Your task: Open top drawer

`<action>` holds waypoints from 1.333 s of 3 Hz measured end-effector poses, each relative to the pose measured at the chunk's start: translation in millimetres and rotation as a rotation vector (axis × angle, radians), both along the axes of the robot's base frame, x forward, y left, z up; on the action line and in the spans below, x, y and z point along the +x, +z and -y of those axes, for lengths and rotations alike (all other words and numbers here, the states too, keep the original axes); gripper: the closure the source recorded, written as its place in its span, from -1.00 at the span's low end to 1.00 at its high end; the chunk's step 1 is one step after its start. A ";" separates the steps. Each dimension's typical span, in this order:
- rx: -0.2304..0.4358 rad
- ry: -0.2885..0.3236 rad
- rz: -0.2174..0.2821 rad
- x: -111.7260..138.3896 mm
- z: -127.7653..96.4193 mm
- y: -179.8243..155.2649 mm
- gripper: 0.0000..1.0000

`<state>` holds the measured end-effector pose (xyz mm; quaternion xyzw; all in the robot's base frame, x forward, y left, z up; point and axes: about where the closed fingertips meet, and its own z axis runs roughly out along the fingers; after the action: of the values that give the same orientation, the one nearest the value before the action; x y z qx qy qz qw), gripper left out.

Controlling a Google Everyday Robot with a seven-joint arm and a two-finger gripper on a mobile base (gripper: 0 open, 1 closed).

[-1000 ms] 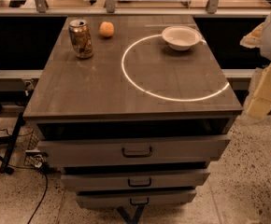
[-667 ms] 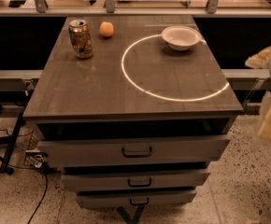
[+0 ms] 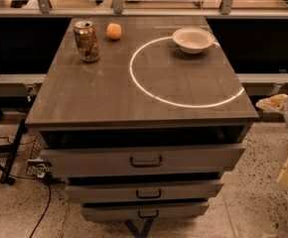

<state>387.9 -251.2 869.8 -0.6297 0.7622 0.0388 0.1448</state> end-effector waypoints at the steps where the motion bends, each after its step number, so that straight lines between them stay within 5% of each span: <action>1: 0.003 -0.003 -0.001 0.2 -1.8 -3.8 -1.00; 4: 0.060 0.008 -0.018 -3.5 -39.7 -105.4 -1.00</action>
Offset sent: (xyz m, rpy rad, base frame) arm 0.0015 0.0202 -0.0503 0.0353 0.0179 -0.0342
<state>384.4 -211.6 764.4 -0.6277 0.7594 0.0682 0.1566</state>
